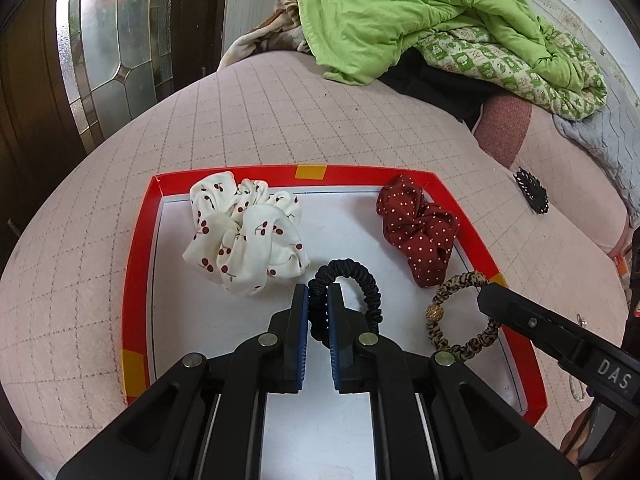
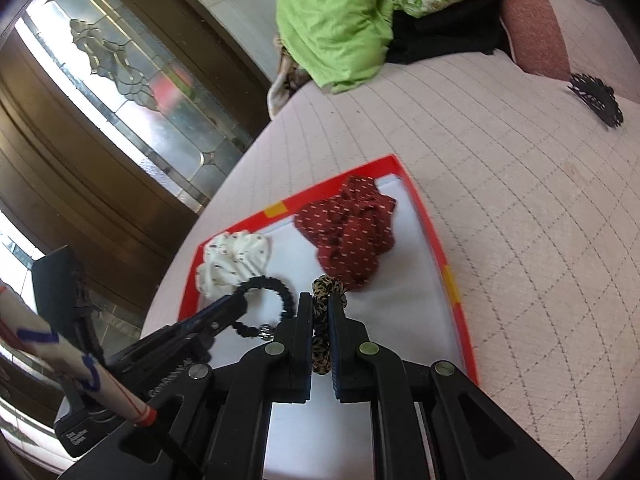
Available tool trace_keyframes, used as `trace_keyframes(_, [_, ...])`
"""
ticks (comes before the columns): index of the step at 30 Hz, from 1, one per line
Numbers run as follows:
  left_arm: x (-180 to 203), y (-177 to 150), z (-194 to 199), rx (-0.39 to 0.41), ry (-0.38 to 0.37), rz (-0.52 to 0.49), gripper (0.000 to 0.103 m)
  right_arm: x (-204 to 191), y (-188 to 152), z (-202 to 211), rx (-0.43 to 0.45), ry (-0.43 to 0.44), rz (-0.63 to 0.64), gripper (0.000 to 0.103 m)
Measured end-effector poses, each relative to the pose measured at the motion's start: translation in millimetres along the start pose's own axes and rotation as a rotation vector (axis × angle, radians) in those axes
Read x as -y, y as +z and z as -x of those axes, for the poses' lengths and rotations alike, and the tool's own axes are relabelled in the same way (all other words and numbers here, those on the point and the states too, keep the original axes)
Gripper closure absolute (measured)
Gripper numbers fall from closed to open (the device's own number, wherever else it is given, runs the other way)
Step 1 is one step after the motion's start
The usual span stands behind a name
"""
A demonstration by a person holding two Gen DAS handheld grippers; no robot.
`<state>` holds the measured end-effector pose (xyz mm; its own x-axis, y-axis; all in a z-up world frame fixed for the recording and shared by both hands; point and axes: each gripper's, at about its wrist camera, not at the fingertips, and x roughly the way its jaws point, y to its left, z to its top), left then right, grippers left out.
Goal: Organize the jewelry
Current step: 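Carry hair tie and leopard bracelet into the box and open both tools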
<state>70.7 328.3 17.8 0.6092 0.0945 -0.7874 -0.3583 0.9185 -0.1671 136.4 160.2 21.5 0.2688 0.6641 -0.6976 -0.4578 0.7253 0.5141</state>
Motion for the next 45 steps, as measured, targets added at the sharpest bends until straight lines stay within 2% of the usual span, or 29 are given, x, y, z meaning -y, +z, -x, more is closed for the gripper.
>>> trace_keyframes(13, [-1.7,-1.6,-6.4,-0.031,0.026,0.007,0.094,12.4,-4.1,-11.8,-0.033,-0.112,0.003,0.093])
trace_keyframes(31, [-3.5,0.8,-5.7,-0.026,0.029,0.017,0.093,9.4,-4.5,-23.6,-0.061,-0.123,0.01,0.093])
trace_keyframes(34, [-4.5,1.3,-5.9,-0.024,0.027,0.013,0.088,9.9,-3.8,-22.1,-0.06,-0.126,0.007,0.092])
trace_keyframes(36, [-4.9,1.7,-4.3,-0.018,0.035,0.014,0.078,10.5,-3.7,-21.0,-0.06,-0.131,0.006,0.091])
trace_keyframes(39, [-6.7,2.2,-2.1,-0.011,0.036,0.022,0.078,10.8,-3.6,-18.1,-0.055,-0.129,0.003,0.083])
trace_keyframes(41, [-6.6,2.4,-1.8,-0.01,0.039,0.024,0.077,9.1,-2.8,-15.0,-0.049,-0.128,0.008,0.083])
trace_keyframes(45, [-4.6,2.9,1.0,0.004,0.042,0.026,0.068,4.9,-1.0,-7.5,-0.035,-0.125,0.019,0.082])
